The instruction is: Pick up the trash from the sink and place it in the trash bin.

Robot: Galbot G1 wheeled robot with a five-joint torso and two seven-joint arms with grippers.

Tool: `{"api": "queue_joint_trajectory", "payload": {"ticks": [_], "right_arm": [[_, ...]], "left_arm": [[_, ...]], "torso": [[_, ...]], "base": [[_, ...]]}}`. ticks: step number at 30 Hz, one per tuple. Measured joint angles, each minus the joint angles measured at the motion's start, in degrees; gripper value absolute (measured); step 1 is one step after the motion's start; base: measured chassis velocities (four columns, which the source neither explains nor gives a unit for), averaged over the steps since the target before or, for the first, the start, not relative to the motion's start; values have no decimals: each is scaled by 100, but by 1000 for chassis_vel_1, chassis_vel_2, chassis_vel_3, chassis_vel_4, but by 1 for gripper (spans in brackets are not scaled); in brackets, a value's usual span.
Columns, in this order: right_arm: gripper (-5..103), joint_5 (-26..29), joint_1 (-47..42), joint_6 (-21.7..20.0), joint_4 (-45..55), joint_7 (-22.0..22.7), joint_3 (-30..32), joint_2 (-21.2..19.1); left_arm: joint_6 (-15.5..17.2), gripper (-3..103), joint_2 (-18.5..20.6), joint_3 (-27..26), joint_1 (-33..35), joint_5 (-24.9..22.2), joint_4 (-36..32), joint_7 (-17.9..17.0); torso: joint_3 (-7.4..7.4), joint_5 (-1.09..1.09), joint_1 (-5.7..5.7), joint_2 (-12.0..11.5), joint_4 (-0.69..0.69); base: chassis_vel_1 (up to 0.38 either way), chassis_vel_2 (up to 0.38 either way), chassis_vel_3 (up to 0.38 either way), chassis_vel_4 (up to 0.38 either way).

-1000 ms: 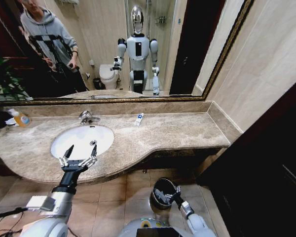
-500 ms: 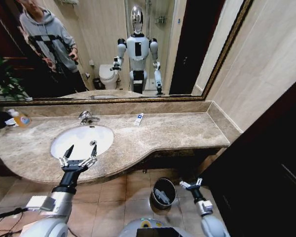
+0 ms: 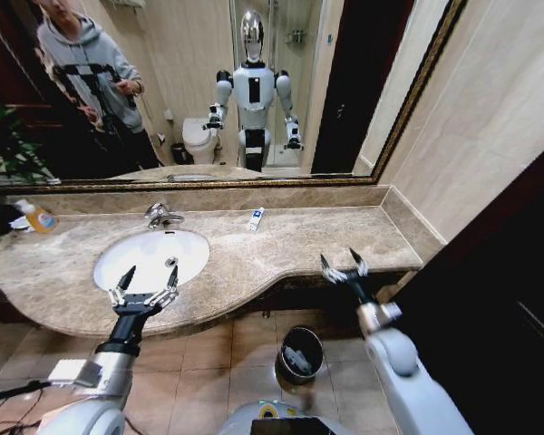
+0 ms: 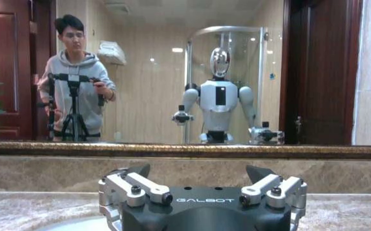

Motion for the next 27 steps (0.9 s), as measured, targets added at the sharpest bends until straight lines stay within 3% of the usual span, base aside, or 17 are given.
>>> {"api": "queue_joint_trajectory", "payload": {"ticks": [16,27], "right_arm": [[100,349,3197,-489,-2691,628,-2363,104],[100,1061,3959,-1132,-3277,982,-3487,158]], "left_arm": [[0,100,0,0,0,0,0,-1],[0,100,0,0,0,0,0,-1]], "torso": [[0,0,1,-1,0],[0,0,0,0,0]], "base": [[0,0,0,0],[0,0,0,0]]}}
